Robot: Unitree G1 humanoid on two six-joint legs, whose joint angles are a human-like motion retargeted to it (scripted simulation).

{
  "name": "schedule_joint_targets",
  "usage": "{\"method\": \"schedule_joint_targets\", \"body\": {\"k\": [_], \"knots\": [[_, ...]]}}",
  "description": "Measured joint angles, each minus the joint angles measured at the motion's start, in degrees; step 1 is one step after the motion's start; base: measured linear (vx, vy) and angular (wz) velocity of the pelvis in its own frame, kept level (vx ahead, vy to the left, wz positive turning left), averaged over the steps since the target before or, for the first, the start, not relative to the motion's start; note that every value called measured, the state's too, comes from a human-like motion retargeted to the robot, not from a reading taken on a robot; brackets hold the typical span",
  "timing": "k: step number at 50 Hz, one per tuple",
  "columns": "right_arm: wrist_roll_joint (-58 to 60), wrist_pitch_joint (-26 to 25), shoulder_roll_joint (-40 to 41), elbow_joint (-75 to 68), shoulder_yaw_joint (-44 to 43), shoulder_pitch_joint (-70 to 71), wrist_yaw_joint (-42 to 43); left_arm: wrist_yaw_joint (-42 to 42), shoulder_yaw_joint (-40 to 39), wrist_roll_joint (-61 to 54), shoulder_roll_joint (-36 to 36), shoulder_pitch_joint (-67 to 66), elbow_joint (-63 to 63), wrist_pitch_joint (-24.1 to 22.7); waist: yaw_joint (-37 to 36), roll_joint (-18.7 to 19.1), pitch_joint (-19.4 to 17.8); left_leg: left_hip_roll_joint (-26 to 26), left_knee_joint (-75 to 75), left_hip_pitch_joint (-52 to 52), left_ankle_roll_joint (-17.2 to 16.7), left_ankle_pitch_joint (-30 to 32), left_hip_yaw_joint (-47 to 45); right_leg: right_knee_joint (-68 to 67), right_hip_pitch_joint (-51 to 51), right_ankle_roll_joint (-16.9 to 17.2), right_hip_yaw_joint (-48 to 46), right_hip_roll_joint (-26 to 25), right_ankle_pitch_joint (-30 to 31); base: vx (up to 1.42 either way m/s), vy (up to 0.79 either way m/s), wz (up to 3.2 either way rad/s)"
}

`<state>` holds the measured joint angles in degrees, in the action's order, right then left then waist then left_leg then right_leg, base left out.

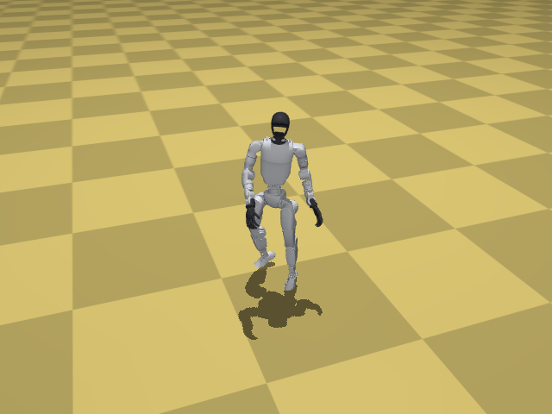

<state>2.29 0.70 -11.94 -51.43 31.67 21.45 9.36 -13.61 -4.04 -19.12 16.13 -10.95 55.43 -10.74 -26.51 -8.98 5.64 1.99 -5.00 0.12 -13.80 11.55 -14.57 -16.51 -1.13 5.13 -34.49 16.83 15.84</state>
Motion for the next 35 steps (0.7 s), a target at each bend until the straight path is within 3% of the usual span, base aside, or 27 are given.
{"method": "schedule_joint_targets", "body": {"k": [5,12,35], "knots": [[4.2,0.3,1.7,0.1,4.3,1.3,-3.1,-0.7,-1.1,0.4,2.0,0.7,0.5,-0.6,-0.1,-1.6,1.7,0.4,0.1,0.8,-1.2,-1.1,-0.5,0.8,0.2,1.5,3.5,-0.5,1.0,0.08,-0.02,-0.31],[6.9,-0.1,2.6,-3.2,7.0,-0.4,-6.7,-1.4,-1.1,0.3,4.1,3.1,1.9,-0.5,-0.1,-2.8,2.6,0.3,0.5,0.9,0.4,-1.3,-1.7,1.8,0.5,2.6,6.1,-0.6,2.1,0.03,-0.01,-0.13],[2.0,-1.5,-3.8,-15.1,-3.9,-19.9,-4.5,-1.0,-1.0,0.9,2.6,1.6,2.8,-0.7,1.5,-2.3,2.6,-0.6,0.3,0.6,1.6,1.0,-5.2,4.6,1.1,4.8,8.6,-0.3,3.5,0.00,0.00,0.00]]}}
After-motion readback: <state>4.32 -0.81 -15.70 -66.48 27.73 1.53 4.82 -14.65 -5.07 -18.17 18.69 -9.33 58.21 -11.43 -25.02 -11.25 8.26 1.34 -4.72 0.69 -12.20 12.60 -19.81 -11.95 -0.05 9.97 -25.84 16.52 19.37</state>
